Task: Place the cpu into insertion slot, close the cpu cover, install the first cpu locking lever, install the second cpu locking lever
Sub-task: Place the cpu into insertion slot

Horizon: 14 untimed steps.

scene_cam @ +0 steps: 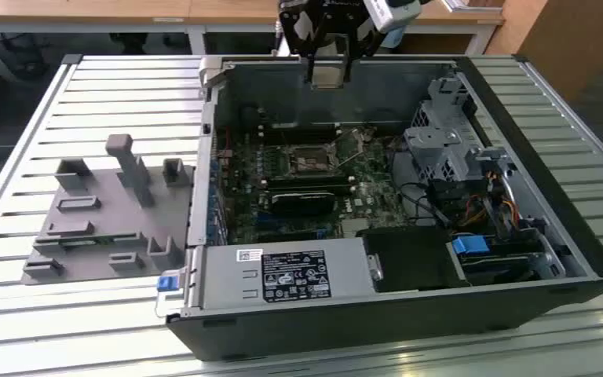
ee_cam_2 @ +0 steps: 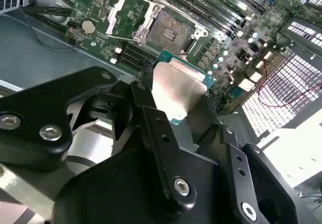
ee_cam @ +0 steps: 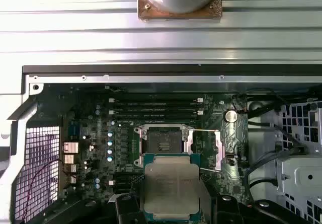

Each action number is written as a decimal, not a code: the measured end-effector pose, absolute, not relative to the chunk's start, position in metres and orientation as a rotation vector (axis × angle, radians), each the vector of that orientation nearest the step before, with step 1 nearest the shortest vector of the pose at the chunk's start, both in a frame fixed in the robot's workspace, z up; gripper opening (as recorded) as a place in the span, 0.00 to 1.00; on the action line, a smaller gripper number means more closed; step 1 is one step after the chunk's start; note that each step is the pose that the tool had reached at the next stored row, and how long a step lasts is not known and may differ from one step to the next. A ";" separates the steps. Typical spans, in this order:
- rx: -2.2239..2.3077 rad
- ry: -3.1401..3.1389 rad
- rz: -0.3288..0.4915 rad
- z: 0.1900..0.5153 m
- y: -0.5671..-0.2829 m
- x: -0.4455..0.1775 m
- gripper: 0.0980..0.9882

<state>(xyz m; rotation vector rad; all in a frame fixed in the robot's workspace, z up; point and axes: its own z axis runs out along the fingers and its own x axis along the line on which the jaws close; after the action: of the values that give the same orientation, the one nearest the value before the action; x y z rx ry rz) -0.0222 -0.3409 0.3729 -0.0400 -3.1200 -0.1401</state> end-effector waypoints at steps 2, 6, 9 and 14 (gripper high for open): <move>-0.040 -3.120 -0.140 0.373 -0.341 -0.022 0.48; -0.060 -3.120 -0.140 0.373 -0.341 -0.022 0.48; -0.125 -3.120 -0.140 0.373 -0.341 -0.022 0.48; -0.261 -3.116 -0.139 0.372 -0.341 -0.022 0.48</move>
<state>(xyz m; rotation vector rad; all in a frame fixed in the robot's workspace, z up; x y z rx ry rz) -0.0222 -0.3409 0.3724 -0.2606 -3.1158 -0.1386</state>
